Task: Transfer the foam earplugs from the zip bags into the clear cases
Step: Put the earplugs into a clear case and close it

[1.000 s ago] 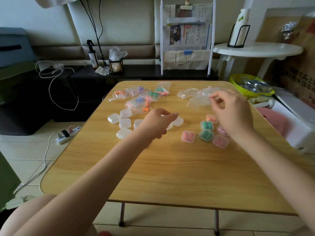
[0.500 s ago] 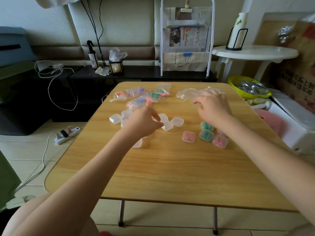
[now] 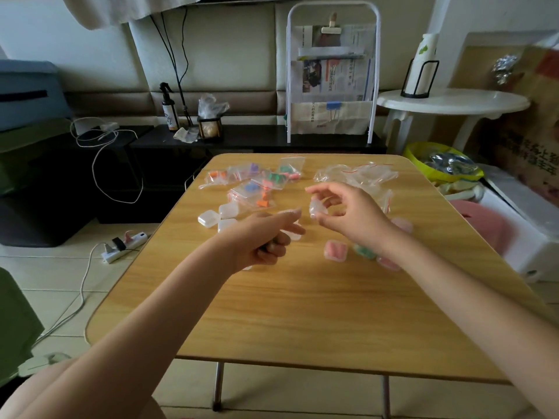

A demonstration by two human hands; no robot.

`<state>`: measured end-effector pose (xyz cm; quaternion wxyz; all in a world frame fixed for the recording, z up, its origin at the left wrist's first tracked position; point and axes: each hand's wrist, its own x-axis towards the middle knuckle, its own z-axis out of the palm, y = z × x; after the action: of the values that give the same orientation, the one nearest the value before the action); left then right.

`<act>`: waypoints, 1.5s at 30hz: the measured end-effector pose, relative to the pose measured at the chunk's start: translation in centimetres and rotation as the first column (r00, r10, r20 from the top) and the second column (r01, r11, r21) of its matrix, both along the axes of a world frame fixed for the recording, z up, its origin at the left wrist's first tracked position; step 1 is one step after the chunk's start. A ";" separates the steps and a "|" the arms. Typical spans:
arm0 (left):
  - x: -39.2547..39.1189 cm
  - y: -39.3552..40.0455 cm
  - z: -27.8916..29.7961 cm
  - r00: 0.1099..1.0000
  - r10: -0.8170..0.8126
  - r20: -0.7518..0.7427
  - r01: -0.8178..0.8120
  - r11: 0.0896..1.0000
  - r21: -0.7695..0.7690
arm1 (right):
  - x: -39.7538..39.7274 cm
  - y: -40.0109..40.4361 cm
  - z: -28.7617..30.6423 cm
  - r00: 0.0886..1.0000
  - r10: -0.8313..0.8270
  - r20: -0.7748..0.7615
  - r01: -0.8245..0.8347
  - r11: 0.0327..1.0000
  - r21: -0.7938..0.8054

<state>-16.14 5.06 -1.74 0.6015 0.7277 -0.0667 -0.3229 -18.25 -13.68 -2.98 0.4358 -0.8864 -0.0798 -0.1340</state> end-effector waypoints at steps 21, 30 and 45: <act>-3.4 -1.9 -2.1 0.997 -0.061 0.041 0.070 0.958 -0.278 | -5.6 0.5 -1.1 0.993 0.108 0.047 -0.117 0.953 0.280; -4.2 -2.0 -2.6 1.000 -0.022 0.013 0.026 0.915 -0.403 | -6.1 0.8 -0.8 0.990 0.133 0.053 -0.143 0.935 0.323; -4.2 -2.6 -3.2 0.998 0.056 0.026 -0.038 0.889 -0.456 | -6.0 1.6 -1.6 0.984 0.026 0.175 -0.061 0.979 0.194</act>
<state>-20.39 2.42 -4.96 0.7613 0.5740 -0.1344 -0.2699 -24.27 -12.04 -4.55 0.5166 -0.8216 -0.1227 -0.2073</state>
